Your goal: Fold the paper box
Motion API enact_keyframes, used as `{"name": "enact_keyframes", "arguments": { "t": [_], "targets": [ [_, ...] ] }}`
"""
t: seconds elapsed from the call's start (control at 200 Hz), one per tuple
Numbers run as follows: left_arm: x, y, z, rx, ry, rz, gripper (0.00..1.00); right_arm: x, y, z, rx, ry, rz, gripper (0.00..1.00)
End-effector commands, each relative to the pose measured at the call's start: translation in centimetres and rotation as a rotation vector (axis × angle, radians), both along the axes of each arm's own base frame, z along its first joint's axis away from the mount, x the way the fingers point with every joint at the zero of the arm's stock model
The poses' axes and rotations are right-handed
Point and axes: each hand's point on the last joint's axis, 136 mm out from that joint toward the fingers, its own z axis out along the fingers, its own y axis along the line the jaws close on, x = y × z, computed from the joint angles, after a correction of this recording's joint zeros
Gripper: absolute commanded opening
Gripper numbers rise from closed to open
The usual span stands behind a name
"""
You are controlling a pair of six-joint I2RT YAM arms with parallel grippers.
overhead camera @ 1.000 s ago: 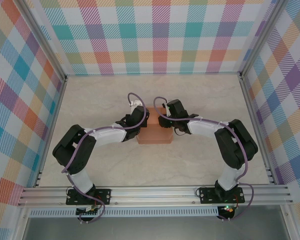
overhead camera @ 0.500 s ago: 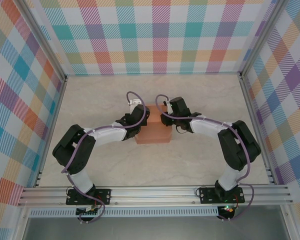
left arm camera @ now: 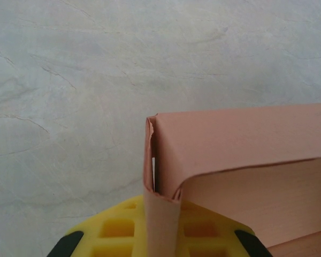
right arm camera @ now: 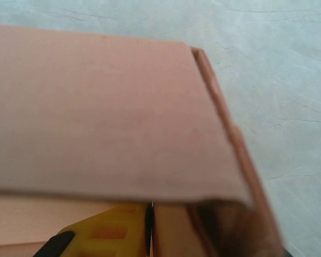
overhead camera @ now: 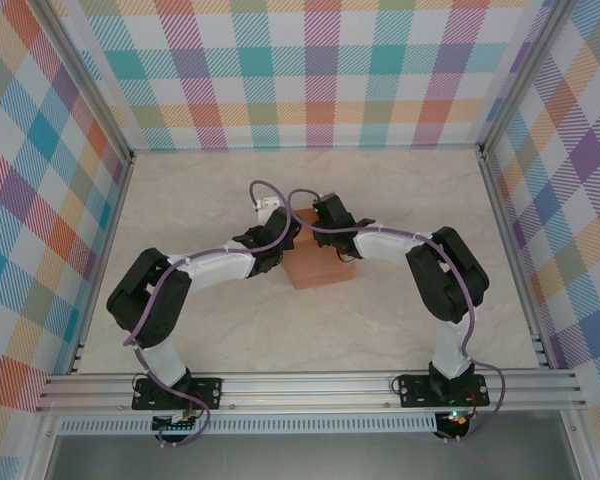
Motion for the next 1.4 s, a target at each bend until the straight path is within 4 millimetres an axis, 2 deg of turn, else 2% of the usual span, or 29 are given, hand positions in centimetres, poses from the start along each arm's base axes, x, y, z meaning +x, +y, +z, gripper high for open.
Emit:
{"name": "enact_keyframes", "arguments": {
  "t": [0.0, 0.06, 0.34, 0.415, 0.465, 0.545, 0.725, 0.855, 0.875, 1.03, 1.135, 1.2, 1.29, 1.395],
  "targets": [
    [-0.1, -3.9, 2.2, -0.126, -0.029, -0.054, 0.00, 1.0, -0.6, 0.5, -0.031, -0.074, -0.092, 0.10],
    [-0.2, -4.2, 2.0, -0.129, -0.026, -0.057, 0.00, 1.0, -0.8, 0.4, -0.030, -0.084, -0.109, 0.05],
    [-0.3, -5.6, 1.1, -0.134, -0.002, -0.075, 0.00, 0.7, -1.3, 0.2, 0.016, -0.075, -0.180, 0.02],
    [-0.2, -5.3, 1.2, -0.116, -0.005, -0.062, 0.00, 0.5, -1.4, 0.5, 0.033, -0.086, -0.178, 0.05],
    [-0.1, -5.1, 1.5, -0.100, -0.007, -0.056, 0.00, 0.4, -1.0, 0.9, 0.052, -0.085, -0.156, 0.13],
    [-0.1, -4.9, 1.6, -0.087, -0.011, -0.051, 0.00, -0.2, -0.6, 1.8, 0.090, -0.087, -0.102, 0.18],
    [0.2, -4.1, 1.6, -0.039, -0.008, -0.038, 0.00, -2.0, -1.5, 4.3, 0.199, -0.084, -0.042, 0.26],
    [0.5, -3.4, 1.1, -0.025, 0.000, -0.028, 0.00, -3.8, -1.4, 6.3, 0.259, -0.083, 0.081, 0.30],
    [0.6, -3.2, 1.1, -0.023, 0.002, -0.024, 0.00, -4.1, -1.6, 6.6, 0.260, -0.083, 0.092, 0.33],
    [1.1, -2.6, 2.5, -0.032, -0.025, -0.036, 0.00, -5.9, -3.5, 8.8, 0.359, -0.072, 0.159, 0.45],
    [1.6, -2.3, 2.9, -0.023, -0.021, -0.066, 0.00, -7.8, -4.3, 12.1, 0.482, -0.121, 0.340, 0.54],
    [1.6, -2.2, 2.9, -0.032, -0.013, -0.096, 0.00, -8.8, -5.5, 13.7, 0.537, -0.130, 0.419, 0.58],
    [1.6, -2.6, 3.2, -0.071, -0.016, -0.173, 0.00, -9.4, -7.2, 14.9, 0.547, -0.143, 0.503, 0.61],
    [1.4, -3.4, 4.1, -0.109, -0.034, -0.279, 0.00, -10.5, -7.6, 16.4, 0.573, -0.152, 0.659, 0.65]
  ]
}}
